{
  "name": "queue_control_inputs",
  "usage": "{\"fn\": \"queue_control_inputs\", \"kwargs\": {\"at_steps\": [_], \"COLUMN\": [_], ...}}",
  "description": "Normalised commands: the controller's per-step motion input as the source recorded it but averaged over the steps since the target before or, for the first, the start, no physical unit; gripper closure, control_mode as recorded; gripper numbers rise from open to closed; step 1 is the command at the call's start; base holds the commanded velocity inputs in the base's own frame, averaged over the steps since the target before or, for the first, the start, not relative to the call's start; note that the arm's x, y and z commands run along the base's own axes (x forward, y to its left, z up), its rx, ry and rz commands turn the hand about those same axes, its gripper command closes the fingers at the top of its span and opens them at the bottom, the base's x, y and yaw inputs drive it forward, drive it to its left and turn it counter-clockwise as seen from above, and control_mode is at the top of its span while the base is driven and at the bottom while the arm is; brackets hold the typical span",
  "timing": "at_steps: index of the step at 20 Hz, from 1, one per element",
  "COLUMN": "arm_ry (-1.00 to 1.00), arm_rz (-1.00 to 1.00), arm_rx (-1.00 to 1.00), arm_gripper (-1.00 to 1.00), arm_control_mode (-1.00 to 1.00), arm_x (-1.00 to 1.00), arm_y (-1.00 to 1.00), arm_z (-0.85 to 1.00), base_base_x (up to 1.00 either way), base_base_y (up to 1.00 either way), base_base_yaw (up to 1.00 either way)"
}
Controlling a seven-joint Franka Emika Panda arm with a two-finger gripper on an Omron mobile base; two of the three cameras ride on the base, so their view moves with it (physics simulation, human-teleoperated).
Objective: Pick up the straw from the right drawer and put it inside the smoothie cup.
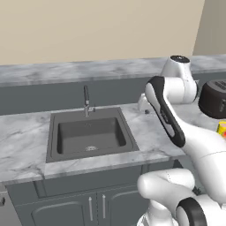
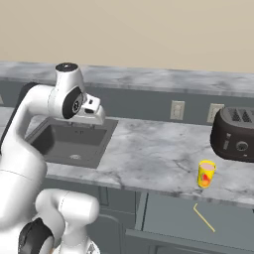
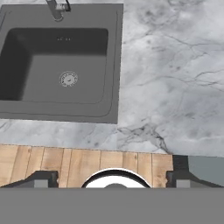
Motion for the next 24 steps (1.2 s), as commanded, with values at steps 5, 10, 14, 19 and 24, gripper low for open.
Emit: {"fn": "queue_control_inputs", "kwargs": {"at_steps": [5, 10, 14, 19, 24], "arm_ry": [0.03, 0.11, 0.03, 0.0, 0.0], "arm_rz": [0.0, 0.0, 0.0, 0.0, 0.0], "arm_rx": [-0.08, -0.04, 0.0, 0.0, 0.0], "arm_gripper": [-1.0, -1.0, -1.0, -1.0, -1.0], "arm_control_mode": [-1.0, -1.0, 1.0, 1.0, 1.0], "arm_x": [-0.24, -0.07, 0.0, 0.0, 0.0], "arm_y": [0.03, 0.0, -0.01, 0.0, 0.0], "arm_z": [-0.54, -0.57, -0.21, 0.0, 0.0], "base_base_x": [0.0, 0.0, 0.0, -0.16, -0.79], "base_base_y": [0.0, 0.0, -0.01, 0.0, 0.0], "base_base_yaw": [0.0, 0.0, 0.0, -0.01, 0.0]}}
